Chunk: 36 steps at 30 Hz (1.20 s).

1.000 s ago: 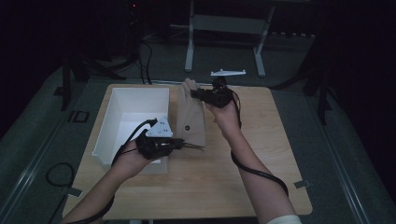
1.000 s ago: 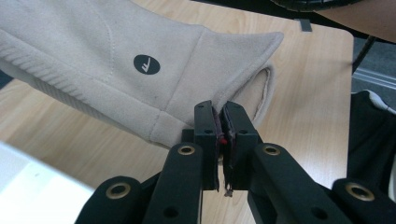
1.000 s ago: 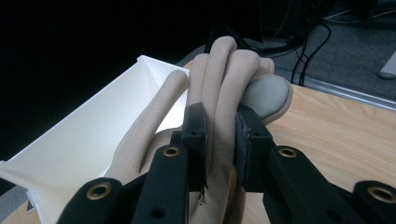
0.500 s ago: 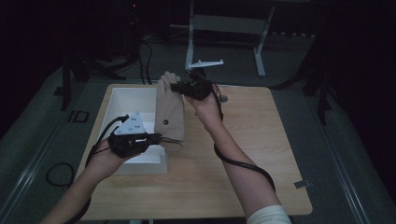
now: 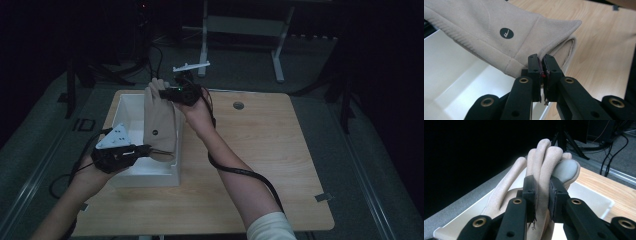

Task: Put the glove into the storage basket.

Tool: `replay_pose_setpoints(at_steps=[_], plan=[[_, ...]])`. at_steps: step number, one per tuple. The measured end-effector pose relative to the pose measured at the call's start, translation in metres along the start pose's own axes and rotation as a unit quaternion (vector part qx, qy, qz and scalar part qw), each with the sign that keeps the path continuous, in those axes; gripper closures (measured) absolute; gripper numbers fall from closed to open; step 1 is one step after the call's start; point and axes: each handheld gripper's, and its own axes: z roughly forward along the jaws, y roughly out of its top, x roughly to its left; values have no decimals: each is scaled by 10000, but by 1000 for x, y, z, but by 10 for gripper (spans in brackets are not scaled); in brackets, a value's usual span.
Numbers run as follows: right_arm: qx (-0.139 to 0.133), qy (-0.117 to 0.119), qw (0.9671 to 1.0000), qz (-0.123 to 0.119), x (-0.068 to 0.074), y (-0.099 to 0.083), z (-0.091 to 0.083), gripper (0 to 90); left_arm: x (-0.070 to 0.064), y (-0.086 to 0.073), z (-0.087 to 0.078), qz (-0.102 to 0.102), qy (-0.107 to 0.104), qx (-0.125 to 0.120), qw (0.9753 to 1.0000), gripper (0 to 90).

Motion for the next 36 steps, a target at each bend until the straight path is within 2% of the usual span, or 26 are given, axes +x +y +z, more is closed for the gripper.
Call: replay_pose_setpoints(at_steps=[6, 9, 13, 19, 21, 23, 27, 32, 33, 36], plan=[[112, 83, 9998, 136, 0, -5, 23, 779, 8, -13, -1, -164, 87, 47, 9998, 861], [206, 84, 9995, 207, -2, -11, 36, 779, 11, -24, 4, -270, 135, 164, 9994, 861], [363, 34, 9990, 266, -4, -19, 49, 781, 10, -34, 14, -417, 141, 202, 9988, 861], [610, -67, 9977, 297, -9, -30, 67, 781, 7, -45, 28, -426, 336, 409, 9977, 860], [709, -84, 9969, 323, -11, -32, 72, 781, 7, -48, 32, -500, 372, 434, 9971, 860], [777, -110, 9964, 336, -13, -33, 78, 781, 7, -51, 35, -501, 488, 509, 9963, 860], [913, -148, 9953, 287, -13, -35, 87, 780, 6, -57, 41, -570, 510, 484, 9959, 859], [1169, -199, 9925, 284, -14, -33, 96, 779, 6, -61, 46, -575, 558, 502, 9955, 857], [1194, -242, 9922, 250, -14, -32, 97, 779, 5, -63, 48, -527, 621, 516, 9953, 857], [1252, -297, 9915, 217, -12, -32, 99, 778, 6, -64, 51, -518, 640, 494, 9954, 856]])
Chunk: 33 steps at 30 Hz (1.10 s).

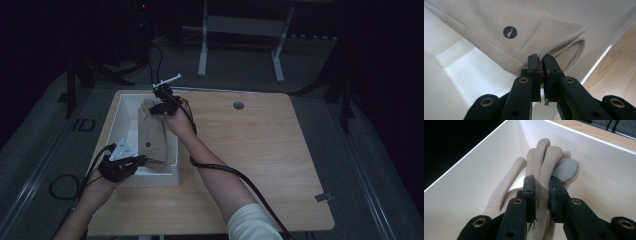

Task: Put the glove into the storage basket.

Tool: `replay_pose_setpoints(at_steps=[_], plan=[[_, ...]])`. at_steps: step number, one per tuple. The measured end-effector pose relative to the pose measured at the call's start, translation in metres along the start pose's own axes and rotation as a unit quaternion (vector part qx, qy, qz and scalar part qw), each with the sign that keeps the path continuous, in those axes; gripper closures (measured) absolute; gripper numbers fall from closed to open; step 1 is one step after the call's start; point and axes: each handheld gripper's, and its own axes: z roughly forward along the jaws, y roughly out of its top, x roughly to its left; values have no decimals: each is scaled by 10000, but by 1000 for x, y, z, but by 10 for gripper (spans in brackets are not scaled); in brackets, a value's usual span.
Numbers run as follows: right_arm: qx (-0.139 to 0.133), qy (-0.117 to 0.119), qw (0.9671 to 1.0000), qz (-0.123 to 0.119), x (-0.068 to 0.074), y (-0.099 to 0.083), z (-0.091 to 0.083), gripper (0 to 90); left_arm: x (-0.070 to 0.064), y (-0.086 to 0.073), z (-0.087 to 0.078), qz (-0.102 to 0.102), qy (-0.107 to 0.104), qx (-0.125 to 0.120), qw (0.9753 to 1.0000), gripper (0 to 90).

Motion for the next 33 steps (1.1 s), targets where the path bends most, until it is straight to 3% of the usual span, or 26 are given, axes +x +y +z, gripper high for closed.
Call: replay_pose_setpoints(at_steps=[2, 3, 6, 7, 10, 17, 19, 21, 25, 33], plan=[[27, -78, 10000, -30, 0, 1, 1, 769, 1, 0, 1, -11, -36, 40, 10000, 826], [181, -100, 9998, 9, 1, 2, 3, 722, 2, -1, 6, -80, -69, 195, 9998, 757], [169, -182, 9997, 0, 1, 2, 2, 671, 2, -1, 10, -110, -77, 324, 9994, 625], [133, -222, 9997, 50, -1, 2, 1, 606, 1, 0, 9, -166, -60, 268, 9995, 602], [111, -275, 9996, 1, -2, 1, -1, 557, 1, 2, 7, -275, -36, 164, 9995, 559], [-19, -128, 9999, -105, -2, -3, -12, 451, -7, 8, 4, -506, -21, -122, 9986, 319], [-84, -69, 9999, -88, -2, -4, -17, 393, -7, 11, 4, -614, -76, -198, 9979, 227], [-145, -8, 9998, -141, -1, -4, -21, 338, -9, 14, 5, -607, 6, -224, 9979, 161], [-226, 312, 9990, -234, -1, -6, -29, 198, -11, 16, 5, -587, 34, -310, 9978, 149], [-185, 379, 9970, -649, 2, -15, -38, 162, -13, 14, 5, -690, -19, -453, 9966, 149]])
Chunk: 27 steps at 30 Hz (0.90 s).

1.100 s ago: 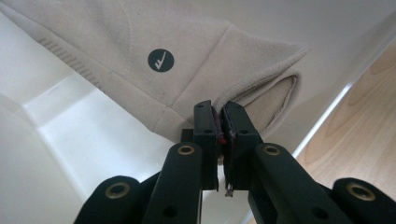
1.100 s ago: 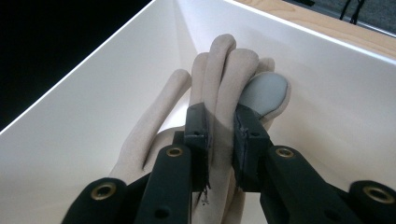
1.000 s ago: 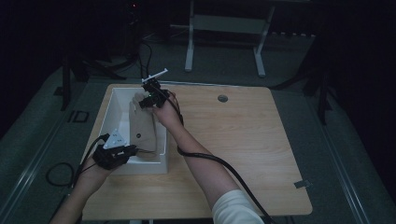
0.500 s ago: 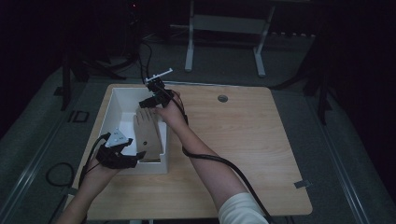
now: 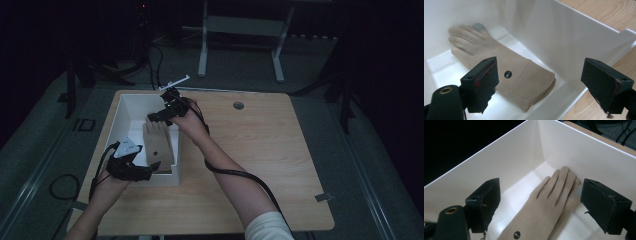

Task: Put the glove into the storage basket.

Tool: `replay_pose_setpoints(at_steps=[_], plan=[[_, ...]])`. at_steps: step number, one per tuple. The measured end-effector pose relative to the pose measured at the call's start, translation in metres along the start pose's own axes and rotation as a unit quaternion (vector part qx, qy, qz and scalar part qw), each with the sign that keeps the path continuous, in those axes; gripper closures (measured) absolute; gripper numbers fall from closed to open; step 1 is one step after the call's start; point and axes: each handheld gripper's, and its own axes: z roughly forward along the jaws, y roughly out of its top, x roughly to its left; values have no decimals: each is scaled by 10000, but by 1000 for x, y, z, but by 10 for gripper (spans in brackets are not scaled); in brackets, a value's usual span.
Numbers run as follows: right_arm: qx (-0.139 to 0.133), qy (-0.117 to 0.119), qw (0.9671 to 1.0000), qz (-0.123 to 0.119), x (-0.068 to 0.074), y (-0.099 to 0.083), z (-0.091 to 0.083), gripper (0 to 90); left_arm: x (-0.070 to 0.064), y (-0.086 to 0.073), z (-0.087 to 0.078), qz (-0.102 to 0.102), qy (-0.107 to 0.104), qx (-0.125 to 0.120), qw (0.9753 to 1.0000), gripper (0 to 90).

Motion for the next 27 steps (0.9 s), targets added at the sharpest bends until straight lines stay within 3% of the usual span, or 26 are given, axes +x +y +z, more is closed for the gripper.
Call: replay_pose_setpoints(at_steps=[6, 13, 23, 27], plan=[[-222, 138, 9997, -21, 0, -9, -19, 163, -3, 2, -6, -65, -12, -181, 9998, 149], [-417, 240, 9988, -98, 0, -26, -45, 164, -11, 10, -14, -139, -187, -363, 9991, 149], [-548, 284, 9979, -216, -2, -57, -76, 166, -30, 22, -16, -94, -409, -521, 9978, 149], [-644, 254, 9973, -247, -5, -75, -94, 166, -43, 30, -13, 13, -547, -555, 9970, 149]])
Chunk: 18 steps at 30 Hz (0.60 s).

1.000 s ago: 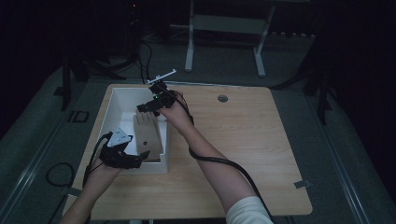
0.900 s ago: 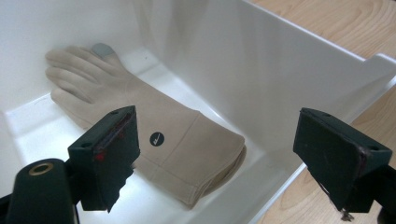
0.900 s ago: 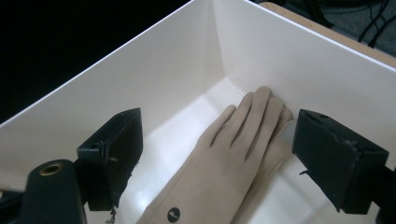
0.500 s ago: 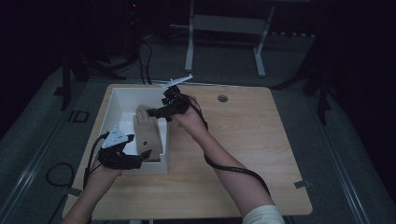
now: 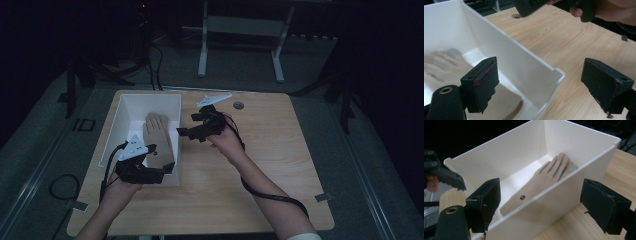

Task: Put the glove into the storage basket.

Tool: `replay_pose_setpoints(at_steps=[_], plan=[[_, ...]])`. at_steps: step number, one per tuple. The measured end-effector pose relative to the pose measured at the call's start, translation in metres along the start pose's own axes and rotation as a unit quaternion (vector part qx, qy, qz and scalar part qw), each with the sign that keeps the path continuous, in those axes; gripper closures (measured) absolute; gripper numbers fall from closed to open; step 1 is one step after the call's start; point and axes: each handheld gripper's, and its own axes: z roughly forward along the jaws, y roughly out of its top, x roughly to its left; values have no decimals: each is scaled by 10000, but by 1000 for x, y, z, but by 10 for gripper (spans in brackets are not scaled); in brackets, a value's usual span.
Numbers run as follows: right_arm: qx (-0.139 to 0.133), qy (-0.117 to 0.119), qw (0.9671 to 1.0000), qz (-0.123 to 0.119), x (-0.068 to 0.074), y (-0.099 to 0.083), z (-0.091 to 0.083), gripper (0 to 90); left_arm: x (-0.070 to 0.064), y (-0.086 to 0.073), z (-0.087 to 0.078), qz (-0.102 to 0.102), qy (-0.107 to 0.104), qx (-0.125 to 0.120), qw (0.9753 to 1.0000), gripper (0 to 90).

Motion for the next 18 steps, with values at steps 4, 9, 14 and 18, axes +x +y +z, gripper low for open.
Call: replay_pose_setpoints(at_steps=[4, 9, 14, 18], plan=[[-11, -33, 10000, -40, -2, -14, -15, 166, -12, 5, 6, 88, -165, -23, 9998, 149], [-64, -112, 9999, -28, -6, -30, -33, 166, -28, 11, 15, 216, -379, -67, 9990, 149], [-92, -172, 9998, 18, -12, -48, -48, 166, -46, 16, 23, 392, -554, -113, 9976, 149], [-64, -211, 9997, 70, -17, -63, -56, 166, -60, 18, 30, 486, -754, -102, 9959, 149]])
